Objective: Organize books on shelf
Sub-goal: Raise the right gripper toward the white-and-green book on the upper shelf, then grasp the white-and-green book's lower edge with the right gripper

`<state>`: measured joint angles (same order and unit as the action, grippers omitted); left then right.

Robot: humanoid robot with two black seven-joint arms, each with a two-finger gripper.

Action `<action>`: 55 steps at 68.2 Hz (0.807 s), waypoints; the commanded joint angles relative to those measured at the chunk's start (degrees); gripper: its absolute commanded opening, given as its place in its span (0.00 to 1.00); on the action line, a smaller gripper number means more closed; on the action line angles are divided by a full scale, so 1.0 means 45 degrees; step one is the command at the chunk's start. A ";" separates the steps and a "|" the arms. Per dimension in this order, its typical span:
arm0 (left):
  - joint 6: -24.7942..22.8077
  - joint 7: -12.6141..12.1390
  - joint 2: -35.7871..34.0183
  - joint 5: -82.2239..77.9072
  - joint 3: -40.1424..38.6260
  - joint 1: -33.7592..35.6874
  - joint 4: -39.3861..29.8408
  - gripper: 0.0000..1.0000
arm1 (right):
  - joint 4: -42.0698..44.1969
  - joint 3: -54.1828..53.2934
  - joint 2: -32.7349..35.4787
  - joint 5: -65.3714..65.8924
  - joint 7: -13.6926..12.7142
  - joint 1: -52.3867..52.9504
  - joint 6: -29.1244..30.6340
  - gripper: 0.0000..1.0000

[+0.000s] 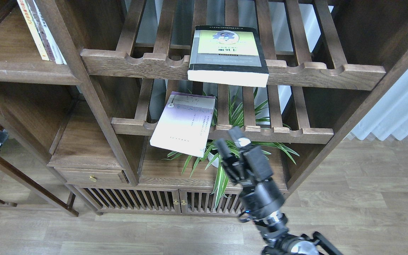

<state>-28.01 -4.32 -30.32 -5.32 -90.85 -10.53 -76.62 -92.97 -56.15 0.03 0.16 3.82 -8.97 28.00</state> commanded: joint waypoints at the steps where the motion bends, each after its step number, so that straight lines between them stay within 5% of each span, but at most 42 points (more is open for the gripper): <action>1: 0.0002 0.0003 -0.0001 0.0011 -0.0007 0.0017 0.0014 0.88 | -0.0003 -0.0041 -0.0007 0.0200 0.0518 0.0412 0.0000 1.00; 7: 0.0002 0.0003 -0.0001 0.0011 -0.0007 -0.0003 0.0034 0.89 | -0.0003 -0.0392 -0.0007 0.0219 0.1085 0.0939 0.0000 1.00; 55: 0.0002 0.0003 -0.0001 0.0011 -0.0202 0.0075 0.0327 0.91 | -0.0023 -0.1448 -0.0007 0.0239 0.1124 0.2951 -0.2139 1.00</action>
<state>-28.01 -4.22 -30.32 -5.27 -91.74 -10.22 -75.16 -93.08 -62.76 0.00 1.22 8.87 2.89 20.02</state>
